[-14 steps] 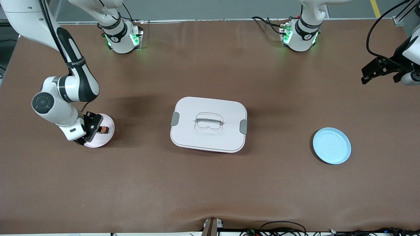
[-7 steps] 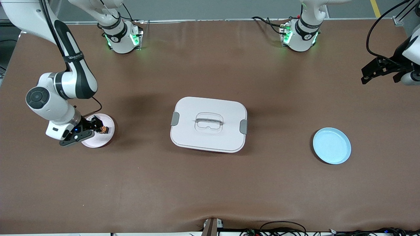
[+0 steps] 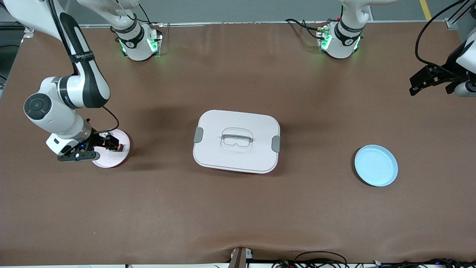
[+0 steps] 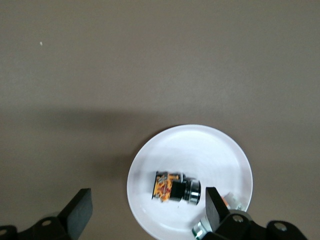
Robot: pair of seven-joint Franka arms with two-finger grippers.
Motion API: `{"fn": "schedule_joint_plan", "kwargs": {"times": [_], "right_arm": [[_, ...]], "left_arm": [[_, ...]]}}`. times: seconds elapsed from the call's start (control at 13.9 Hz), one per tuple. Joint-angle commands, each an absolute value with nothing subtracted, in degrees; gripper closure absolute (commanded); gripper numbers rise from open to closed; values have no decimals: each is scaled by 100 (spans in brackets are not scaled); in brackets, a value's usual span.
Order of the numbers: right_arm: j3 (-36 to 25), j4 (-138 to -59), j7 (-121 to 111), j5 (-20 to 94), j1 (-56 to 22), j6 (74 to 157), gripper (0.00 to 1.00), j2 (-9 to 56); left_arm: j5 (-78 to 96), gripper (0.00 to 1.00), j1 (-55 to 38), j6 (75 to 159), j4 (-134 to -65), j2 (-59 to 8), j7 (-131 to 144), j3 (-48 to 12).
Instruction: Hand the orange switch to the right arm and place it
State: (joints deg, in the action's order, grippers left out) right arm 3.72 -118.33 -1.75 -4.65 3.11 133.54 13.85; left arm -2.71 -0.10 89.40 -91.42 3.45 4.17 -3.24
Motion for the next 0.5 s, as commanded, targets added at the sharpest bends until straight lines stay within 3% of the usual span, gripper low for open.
{"fn": "schedule_joint_plan", "kwargs": {"times": [0.0,0.43], "right_arm": [[369,-11681,-88,-387,272,12798,0,1134],[343,-11102,-53,-387,273,12447,0,703]], "left_arm": [[-237,0,0,8930,-9106,396,360,-316],[-228,0,-17,8965,-9114,387,360,-316]]}}
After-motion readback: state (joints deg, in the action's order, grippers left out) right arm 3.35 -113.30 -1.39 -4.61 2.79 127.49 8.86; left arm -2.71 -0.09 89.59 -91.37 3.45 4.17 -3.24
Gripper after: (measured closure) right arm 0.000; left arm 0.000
